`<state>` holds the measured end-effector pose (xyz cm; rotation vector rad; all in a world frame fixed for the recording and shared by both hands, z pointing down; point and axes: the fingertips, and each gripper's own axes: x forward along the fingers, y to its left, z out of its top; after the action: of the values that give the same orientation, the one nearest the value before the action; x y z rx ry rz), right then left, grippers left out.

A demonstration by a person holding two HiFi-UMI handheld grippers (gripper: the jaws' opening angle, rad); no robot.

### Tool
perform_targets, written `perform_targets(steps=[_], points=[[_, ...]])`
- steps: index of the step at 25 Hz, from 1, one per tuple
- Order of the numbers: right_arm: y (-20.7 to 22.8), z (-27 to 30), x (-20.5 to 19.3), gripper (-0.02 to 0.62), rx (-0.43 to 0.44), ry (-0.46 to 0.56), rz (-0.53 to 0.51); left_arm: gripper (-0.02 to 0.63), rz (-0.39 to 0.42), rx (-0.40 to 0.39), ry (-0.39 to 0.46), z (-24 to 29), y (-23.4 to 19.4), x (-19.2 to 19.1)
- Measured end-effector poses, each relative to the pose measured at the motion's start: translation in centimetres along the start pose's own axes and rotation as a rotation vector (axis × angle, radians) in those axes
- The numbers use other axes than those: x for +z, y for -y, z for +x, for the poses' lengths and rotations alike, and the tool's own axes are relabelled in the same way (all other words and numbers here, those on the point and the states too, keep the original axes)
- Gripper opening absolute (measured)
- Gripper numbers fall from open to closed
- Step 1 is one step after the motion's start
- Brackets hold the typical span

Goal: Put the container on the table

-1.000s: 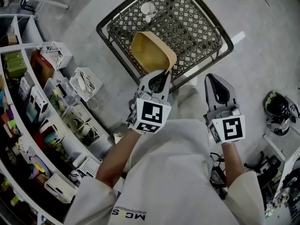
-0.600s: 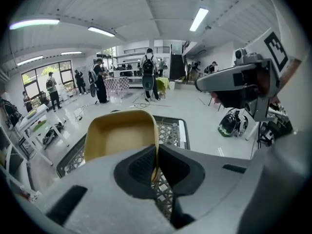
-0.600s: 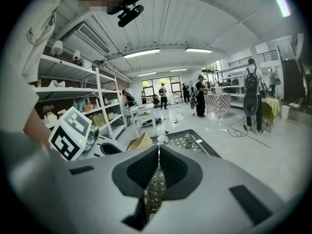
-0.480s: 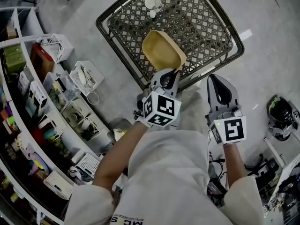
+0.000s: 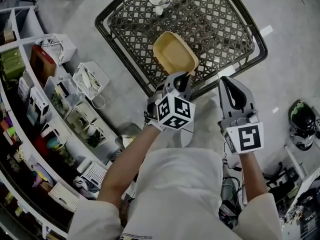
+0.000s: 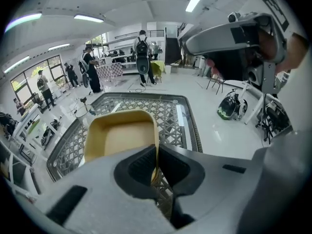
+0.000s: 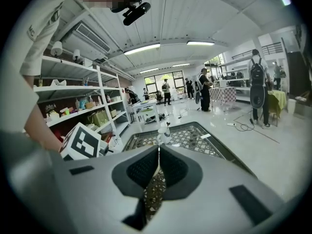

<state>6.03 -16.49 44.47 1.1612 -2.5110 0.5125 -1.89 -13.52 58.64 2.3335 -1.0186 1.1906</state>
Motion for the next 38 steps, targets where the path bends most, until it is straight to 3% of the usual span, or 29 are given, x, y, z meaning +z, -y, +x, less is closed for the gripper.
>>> perform_targets(steps=[4, 10, 20, 29, 31, 38], points=[[0.5, 0.7, -1.1, 0.021, 0.007, -0.012, 0.019, 0.034, 0.017, 0.004, -0.038, 1.9, -0.1, -1.0], [1.0, 0.9, -2.3, 0.021, 0.012, -0.030, 0.033, 0.034, 0.130, 0.027, -0.117, 4.5, -0.1, -2.9], [2.0, 0.6, -3.9, 0.021, -0.002, -0.043, 0.077, 0.034, 0.239, 0.048, -0.189, 6.6, 0.0, -4.2], [1.9, 0.2, -4.2, 0.021, -0.007, -0.040, 0.090, 0.035, 0.222, 0.018, -0.209, 7.3, 0.5, -5.0], [1.9, 0.2, -4.2, 0.021, -0.011, -0.042, 0.090, 0.062, 0.209, 0.009, -0.210, 7.3, 0.6, -5.1], [2.0, 0.2, -4.2, 0.021, -0.014, -0.038, 0.095, 0.069, 0.205, 0.035, -0.196, 6.8, 0.1, -4.9]])
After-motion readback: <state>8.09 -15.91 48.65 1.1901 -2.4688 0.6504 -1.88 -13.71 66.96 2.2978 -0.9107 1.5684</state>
